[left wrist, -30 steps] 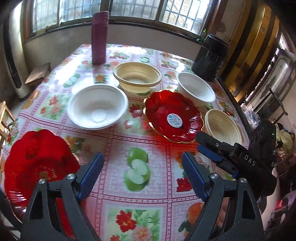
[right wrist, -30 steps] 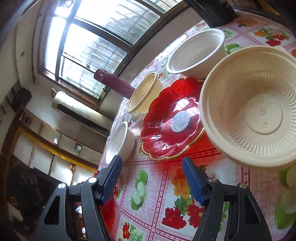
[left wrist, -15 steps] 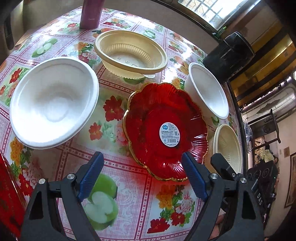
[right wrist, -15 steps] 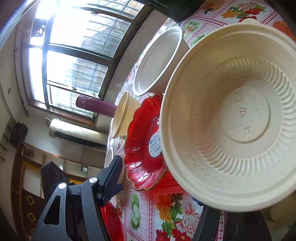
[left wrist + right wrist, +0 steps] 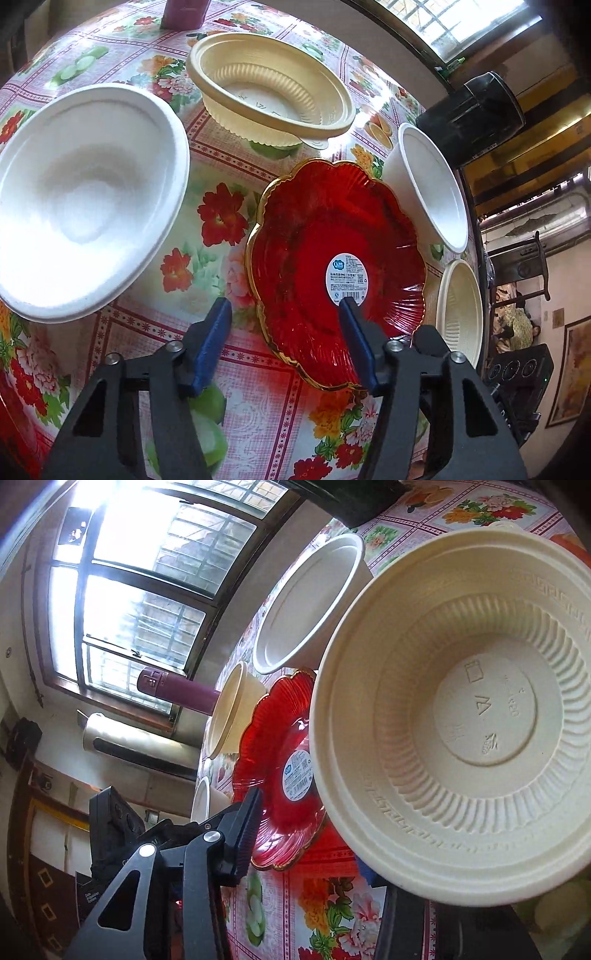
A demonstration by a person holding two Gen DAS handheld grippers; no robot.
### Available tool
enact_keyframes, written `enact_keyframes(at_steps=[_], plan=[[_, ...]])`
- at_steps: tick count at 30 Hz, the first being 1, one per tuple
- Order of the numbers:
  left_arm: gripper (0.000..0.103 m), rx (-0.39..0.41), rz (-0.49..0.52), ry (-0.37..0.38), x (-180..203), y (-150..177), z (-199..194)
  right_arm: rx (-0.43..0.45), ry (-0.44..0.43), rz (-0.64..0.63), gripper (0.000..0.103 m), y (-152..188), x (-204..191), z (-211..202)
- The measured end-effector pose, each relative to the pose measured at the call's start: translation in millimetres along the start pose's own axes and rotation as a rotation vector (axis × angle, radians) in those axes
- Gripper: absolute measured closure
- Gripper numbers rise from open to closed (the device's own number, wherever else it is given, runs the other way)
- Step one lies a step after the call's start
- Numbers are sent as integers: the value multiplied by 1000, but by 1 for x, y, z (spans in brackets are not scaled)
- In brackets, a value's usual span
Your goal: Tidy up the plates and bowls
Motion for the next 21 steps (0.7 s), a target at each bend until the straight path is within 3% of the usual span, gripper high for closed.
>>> enact_keyframes(at_steps=[3,6,9,11,21], plan=[[66,13,9,-18,-1,-2,0,4,10,4,66,0,2,1],[76,16,11,-16,-3,-1,-1,2,26,2,72,0,4,2],[86,23,15,-25,-4,-1,-1,3,51,4,85,1,7,4],[90,22,17,-34,-6,0,-1,8,70,4,91,1,10,3],[95,26,17,-32,-15,8,-9,-11,82,-19,91,7,9,2]])
Point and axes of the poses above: each gripper's, at about its wrist camera, not at the fingertips, and z roughly the way its jaws point, x to its right, y to its underside, the point moved 8 cm from there along z, roughly the way its jaws point, and after that the axes turned 15 degrees about -x, right-handed, at the moved point
